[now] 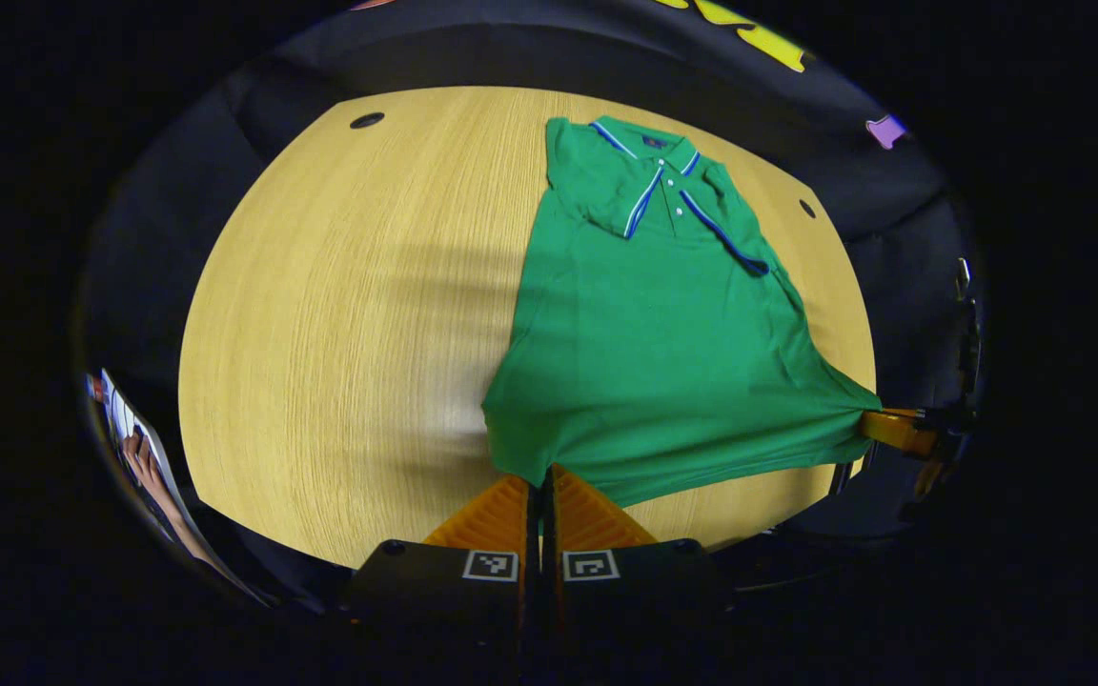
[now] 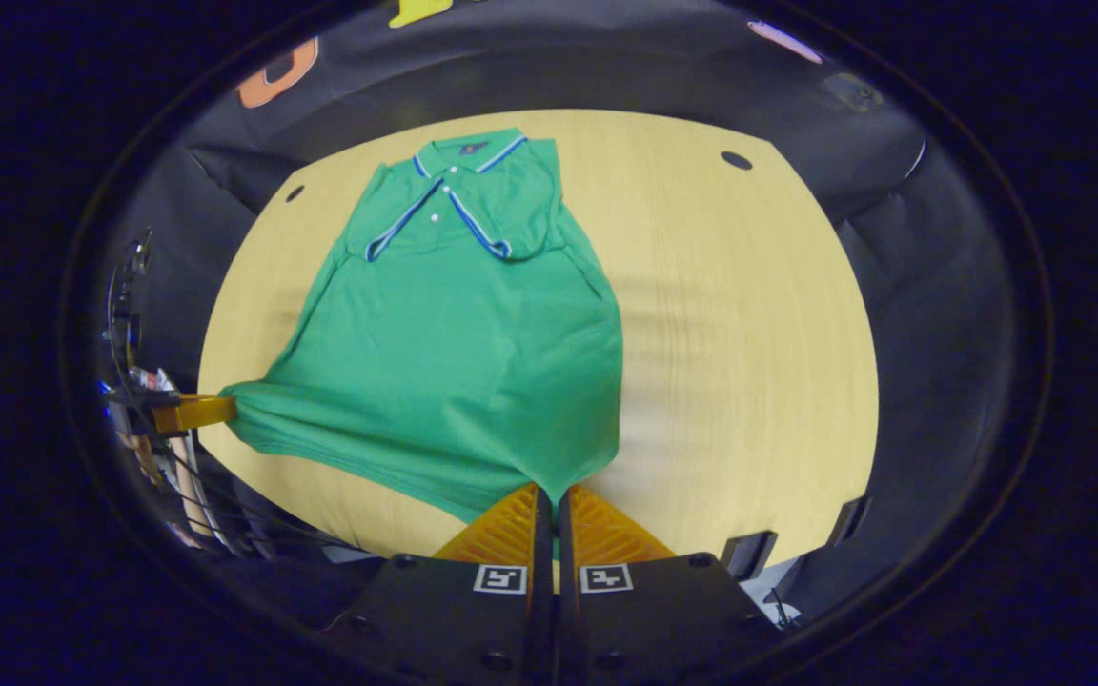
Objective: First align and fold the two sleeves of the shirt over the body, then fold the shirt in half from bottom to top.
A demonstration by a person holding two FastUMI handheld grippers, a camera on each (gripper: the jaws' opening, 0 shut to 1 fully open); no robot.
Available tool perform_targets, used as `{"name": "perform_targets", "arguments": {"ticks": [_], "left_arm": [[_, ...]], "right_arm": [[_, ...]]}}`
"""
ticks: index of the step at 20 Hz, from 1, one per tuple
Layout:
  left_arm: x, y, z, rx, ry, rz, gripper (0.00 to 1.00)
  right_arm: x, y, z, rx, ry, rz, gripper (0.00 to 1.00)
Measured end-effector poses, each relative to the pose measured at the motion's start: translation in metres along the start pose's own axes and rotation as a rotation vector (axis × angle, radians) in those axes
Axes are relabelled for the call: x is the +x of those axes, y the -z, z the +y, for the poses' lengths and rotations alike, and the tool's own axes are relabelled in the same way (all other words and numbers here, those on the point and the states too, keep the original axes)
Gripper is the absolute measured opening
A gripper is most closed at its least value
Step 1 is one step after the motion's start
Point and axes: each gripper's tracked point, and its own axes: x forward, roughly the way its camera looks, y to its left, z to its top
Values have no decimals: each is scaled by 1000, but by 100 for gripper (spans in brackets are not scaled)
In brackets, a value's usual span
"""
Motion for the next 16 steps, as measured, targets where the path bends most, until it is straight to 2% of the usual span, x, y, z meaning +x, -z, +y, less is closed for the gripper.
{"name": "perform_targets", "arguments": {"ticks": [6,7,9,10,11,16], "left_arm": [[-21,-71,3,-13,-3,-107,3],[-23,-82,5,-18,-1,-120,3],[-28,-108,7,-28,1,-152,3],[-27,-121,7,-31,1,-167,3],[-30,-135,7,-30,2,-182,3],[-39,-207,-2,6,-3,-271,3]], "right_arm": [[-21,-79,6,28,-10,-126,6],[-23,-92,5,36,-5,-146,9],[-26,-120,8,33,-3,-186,6],[-26,-135,10,28,0,-207,9],[-27,-149,11,20,1,-226,6],[-28,-217,7,6,26,-320,6]]}}
